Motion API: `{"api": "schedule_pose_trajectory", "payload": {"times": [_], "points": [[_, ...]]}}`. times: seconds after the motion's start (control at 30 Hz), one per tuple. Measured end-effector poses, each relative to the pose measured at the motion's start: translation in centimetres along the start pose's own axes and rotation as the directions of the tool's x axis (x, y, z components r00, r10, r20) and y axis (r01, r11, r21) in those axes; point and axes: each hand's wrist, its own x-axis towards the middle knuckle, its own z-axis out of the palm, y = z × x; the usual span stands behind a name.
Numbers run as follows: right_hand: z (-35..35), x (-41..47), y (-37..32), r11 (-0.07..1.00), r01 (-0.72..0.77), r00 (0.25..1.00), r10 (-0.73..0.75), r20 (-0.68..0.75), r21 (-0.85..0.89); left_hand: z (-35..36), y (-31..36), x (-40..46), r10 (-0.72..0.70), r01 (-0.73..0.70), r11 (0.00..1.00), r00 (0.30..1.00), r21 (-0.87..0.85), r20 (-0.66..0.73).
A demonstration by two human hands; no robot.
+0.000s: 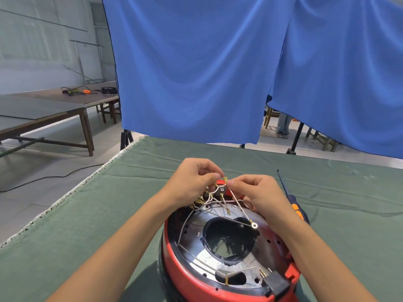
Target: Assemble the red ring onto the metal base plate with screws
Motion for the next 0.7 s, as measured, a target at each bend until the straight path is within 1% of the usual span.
{"api": "schedule_pose_trajectory", "payload": {"times": [0.07, 0.13, 0.27, 0.33, 0.4, 0.5, 0.6, 0.7], "points": [[0.0, 0.1, 0.1, 1.000, -0.001, 1.000, 0.001, -0.012, -0.009, 0.1, 0.1, -0.1, 0.000, 0.000, 1.000, 1.000, 0.003, 0.002], [0.0, 0.3, 0.2, 1.000, -0.009, 0.999, 0.008, -0.032, -0.017, 0.3, 0.0, 0.0, 0.005, -0.003, 0.998, 1.000, 0.055, -0.030], [-0.1, 0.6, 0.5, 1.000, -0.026, 0.996, 0.025, -0.082, -0.007, 0.1, -0.8, 0.1, 0.042, 0.005, 0.963, 0.985, 0.268, -0.168], [-0.1, 0.6, 0.5, 0.999, -0.006, 0.994, 0.003, -0.109, -0.031, 0.0, -1.1, 0.2, 0.068, 0.011, 0.932, 0.976, 0.362, -0.205], [0.0, 0.4, 0.5, 0.997, 0.017, 0.994, -0.025, -0.110, -0.076, 0.2, -1.3, 0.2, 0.094, -0.003, 0.899, 0.978, 0.438, -0.185], [0.2, 0.2, 0.6, 0.985, 0.017, 0.995, -0.033, -0.090, -0.174, 0.4, -1.6, 0.3, 0.081, -0.003, 0.877, 0.987, 0.481, -0.142], [0.2, 0.4, 0.9, 0.962, -0.018, 0.996, -0.007, -0.089, -0.274, 0.3, -1.9, 0.5, -0.004, 0.055, 0.875, 0.994, 0.481, -0.106], [0.5, 0.5, 1.1, 0.914, -0.091, 0.995, 0.066, -0.076, -0.396, 0.0, -2.3, 0.7, -0.073, 0.107, 0.891, 0.993, 0.441, -0.094]]}}
